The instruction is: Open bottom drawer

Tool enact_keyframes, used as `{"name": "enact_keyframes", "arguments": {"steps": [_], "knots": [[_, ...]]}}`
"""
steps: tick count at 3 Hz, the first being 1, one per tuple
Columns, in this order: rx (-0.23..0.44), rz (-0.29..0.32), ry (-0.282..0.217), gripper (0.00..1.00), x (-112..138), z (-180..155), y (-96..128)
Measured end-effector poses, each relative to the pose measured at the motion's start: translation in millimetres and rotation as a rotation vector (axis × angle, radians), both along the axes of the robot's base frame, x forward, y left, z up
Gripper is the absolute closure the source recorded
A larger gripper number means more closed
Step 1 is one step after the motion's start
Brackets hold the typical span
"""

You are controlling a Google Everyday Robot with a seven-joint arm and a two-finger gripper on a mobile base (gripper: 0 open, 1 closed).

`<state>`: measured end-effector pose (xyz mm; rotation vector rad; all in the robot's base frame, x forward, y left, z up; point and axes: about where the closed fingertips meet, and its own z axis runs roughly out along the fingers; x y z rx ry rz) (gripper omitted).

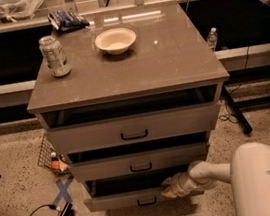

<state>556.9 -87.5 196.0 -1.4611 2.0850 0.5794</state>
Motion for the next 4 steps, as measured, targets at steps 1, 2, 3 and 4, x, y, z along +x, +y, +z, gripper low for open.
{"name": "enact_keyframes", "arguments": {"steps": [1,2,3,4], "knots": [[0.009,-0.005,0.032,1.00,-31.7,-2.5,-4.9],[0.009,-0.006,0.034,1.00,-33.3,-2.6,-5.1],[0.016,-0.001,0.034,1.00,-38.8,-1.4,-5.3],[0.065,0.031,0.033,1.00,-77.6,2.4,-6.8]]}}
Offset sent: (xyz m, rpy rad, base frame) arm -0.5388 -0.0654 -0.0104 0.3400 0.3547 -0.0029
